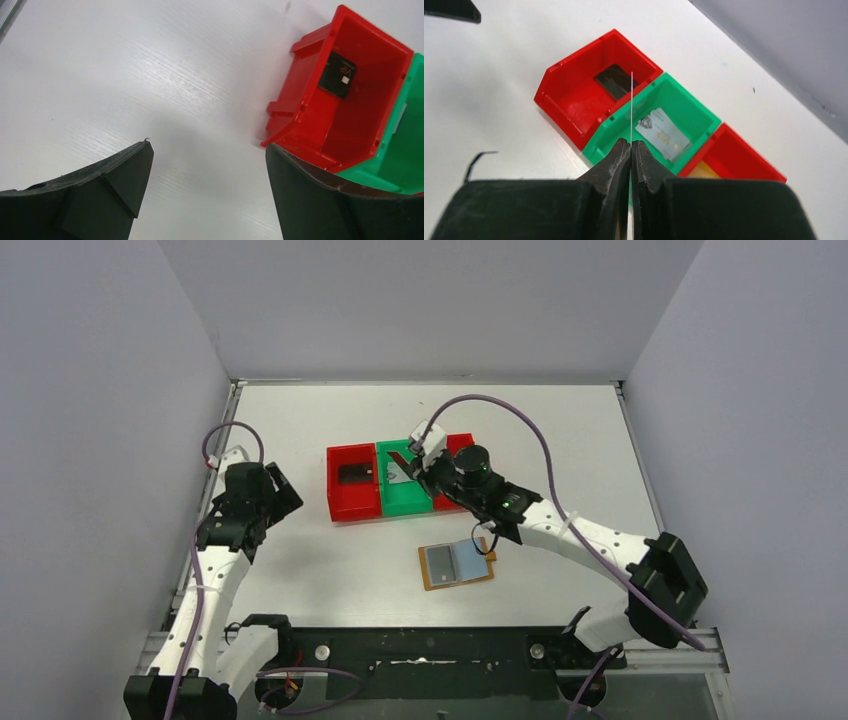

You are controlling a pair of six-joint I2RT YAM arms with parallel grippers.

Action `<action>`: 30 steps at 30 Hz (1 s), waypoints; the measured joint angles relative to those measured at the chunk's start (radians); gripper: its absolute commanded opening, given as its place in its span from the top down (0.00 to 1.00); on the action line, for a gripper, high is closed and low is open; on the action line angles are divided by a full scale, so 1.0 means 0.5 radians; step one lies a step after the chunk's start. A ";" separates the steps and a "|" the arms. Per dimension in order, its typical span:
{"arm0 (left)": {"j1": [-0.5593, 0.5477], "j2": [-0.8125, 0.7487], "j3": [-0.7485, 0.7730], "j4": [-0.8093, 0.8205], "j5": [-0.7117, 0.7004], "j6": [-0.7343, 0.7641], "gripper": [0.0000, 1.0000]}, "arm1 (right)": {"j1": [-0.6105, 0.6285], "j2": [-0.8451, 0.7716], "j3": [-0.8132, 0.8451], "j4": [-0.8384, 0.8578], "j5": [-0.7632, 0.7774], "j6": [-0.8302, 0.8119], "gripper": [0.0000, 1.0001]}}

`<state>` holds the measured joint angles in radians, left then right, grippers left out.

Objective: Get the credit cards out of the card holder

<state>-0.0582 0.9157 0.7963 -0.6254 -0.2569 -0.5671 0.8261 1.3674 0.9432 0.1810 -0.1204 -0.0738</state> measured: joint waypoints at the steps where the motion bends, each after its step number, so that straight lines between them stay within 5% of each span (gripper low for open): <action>1: 0.019 -0.008 -0.035 0.005 -0.005 0.007 0.16 | 0.011 0.073 0.077 -0.010 -0.008 -0.056 1.00; 14: 0.029 -0.223 -0.110 0.069 -0.077 0.005 0.15 | 0.169 1.028 0.974 -0.225 -0.151 -0.706 1.00; 30: 0.042 -0.426 -0.111 0.076 -0.175 -0.008 0.15 | 0.222 1.559 1.510 -0.497 -0.047 -1.083 1.00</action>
<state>-0.0372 0.7025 0.7410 -0.5873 -0.3443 -0.5709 0.9371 2.1468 1.6981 -0.0677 -0.1436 -0.6155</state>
